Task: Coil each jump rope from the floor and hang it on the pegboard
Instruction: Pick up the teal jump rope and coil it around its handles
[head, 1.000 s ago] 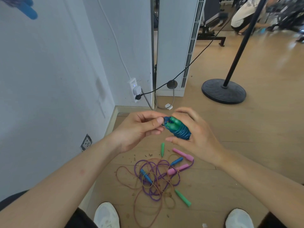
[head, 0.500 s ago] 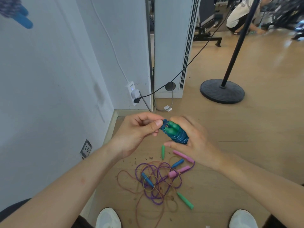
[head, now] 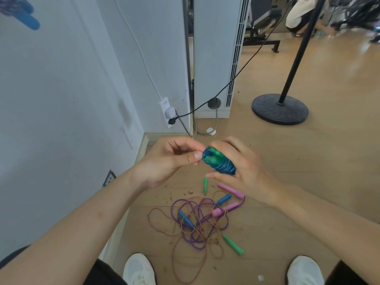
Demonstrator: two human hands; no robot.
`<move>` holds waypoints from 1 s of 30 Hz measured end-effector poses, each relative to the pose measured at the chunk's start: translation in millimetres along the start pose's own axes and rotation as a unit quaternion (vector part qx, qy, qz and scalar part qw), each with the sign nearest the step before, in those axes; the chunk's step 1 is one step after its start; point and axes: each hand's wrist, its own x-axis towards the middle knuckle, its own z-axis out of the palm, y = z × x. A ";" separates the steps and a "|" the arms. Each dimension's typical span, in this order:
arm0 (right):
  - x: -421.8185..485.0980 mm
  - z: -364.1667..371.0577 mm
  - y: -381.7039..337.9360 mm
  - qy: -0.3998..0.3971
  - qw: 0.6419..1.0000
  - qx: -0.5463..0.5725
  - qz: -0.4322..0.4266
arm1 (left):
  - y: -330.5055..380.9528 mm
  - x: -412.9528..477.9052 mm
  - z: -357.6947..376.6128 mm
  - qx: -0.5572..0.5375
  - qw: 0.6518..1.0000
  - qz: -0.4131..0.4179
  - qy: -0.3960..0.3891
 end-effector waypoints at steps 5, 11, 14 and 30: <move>2.0 -0.9 2.1 -0.005 0.999 -0.042 0.000 | 8.8 -1.0 6.4 -0.066 0.997 -0.037 0.016; 1.7 0.4 -1.9 -0.027 0.988 -0.149 -0.008 | 13.3 -2.4 11.7 0.024 0.997 -0.014 0.070; 1.7 1.0 -3.2 -0.028 0.986 -0.163 -0.005 | 13.3 -2.8 11.0 0.073 0.995 -0.002 0.073; 2.2 -0.7 -9.3 -0.041 0.980 -0.191 0.027 | 15.7 -6.1 3.5 0.294 0.954 0.055 0.020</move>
